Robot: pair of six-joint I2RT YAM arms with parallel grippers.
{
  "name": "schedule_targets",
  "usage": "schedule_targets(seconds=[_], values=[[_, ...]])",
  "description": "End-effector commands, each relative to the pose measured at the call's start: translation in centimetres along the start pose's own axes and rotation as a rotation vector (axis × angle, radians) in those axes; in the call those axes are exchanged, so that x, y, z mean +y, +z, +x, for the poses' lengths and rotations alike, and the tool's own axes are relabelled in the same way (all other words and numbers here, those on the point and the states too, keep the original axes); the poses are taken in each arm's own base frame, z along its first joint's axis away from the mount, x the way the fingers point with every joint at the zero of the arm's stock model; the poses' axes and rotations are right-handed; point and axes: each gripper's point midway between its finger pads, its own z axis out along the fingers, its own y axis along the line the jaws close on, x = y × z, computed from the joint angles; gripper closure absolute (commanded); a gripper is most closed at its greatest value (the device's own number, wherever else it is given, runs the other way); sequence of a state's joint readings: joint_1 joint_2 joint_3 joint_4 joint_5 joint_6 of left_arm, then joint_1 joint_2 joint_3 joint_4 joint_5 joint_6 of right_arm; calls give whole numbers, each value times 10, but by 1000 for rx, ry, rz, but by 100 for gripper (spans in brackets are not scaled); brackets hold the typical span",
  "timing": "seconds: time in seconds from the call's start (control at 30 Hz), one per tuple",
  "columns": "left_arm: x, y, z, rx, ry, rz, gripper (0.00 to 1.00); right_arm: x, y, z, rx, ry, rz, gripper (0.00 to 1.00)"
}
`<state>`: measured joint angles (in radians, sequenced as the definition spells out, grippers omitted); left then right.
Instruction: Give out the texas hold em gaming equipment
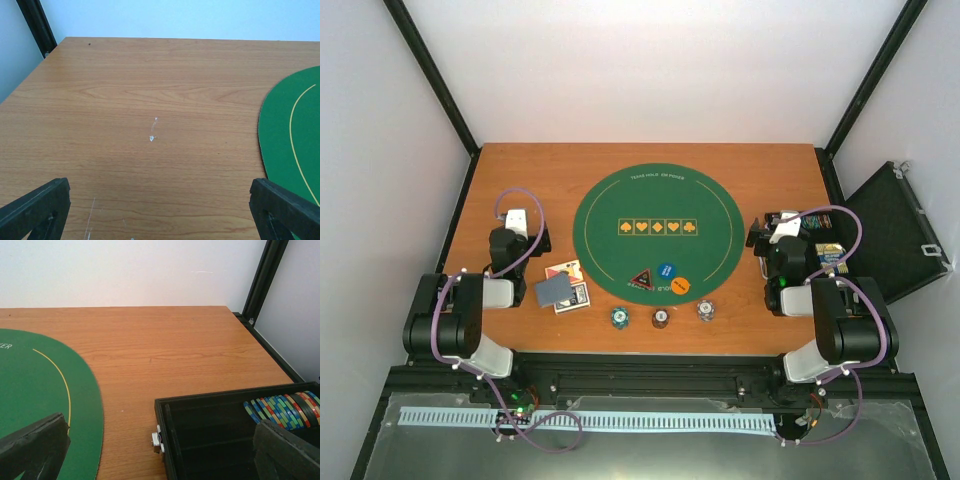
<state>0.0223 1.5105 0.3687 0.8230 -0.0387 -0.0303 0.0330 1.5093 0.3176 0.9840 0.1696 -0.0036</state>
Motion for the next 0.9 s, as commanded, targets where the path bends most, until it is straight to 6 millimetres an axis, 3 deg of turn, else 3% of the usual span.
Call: schedule_targets(seconds=[0.0, 0.27, 0.37, 0.43, 0.47, 0.53, 0.63, 0.7, 0.77, 0.8, 0.87], values=[[3, 4, -23, -75, -23, -9, 0, -8, -1, -2, -21, -1, 31, 0], [3, 5, -23, -73, -21, -9, 0, -11, -1, -3, -23, 5, 45, 0], [5, 5, -25, -52, -30, -18, 0, -25, -5, -12, -37, 48, 110, 0], [12, 13, -31, 61, -41, -50, 0, -52, -2, -20, 50, 154, 270, 0], [14, 21, -55, 84, -47, -50, 0, -69, -2, -14, 119, 218, 362, 0], [28, 22, -66, 169, -115, -42, 0, -74, -6, -17, 151, 251, 345, 0], [38, 10, -84, 227, -180, 21, 0, -73, -26, -48, 19, 310, 296, 0], [35, -2, -93, 279, -158, 65, 0, -85, -38, -63, -22, 419, 336, 0], [29, -16, -97, 348, -131, 113, 0, -106, -51, -65, 11, 590, 454, 0], [24, -23, -99, 375, -112, 146, 0, -107, -54, -59, 73, 630, 466, 0], [18, -39, -96, 447, -87, 177, 0, -83, -44, -71, 119, 602, 289, 0]])
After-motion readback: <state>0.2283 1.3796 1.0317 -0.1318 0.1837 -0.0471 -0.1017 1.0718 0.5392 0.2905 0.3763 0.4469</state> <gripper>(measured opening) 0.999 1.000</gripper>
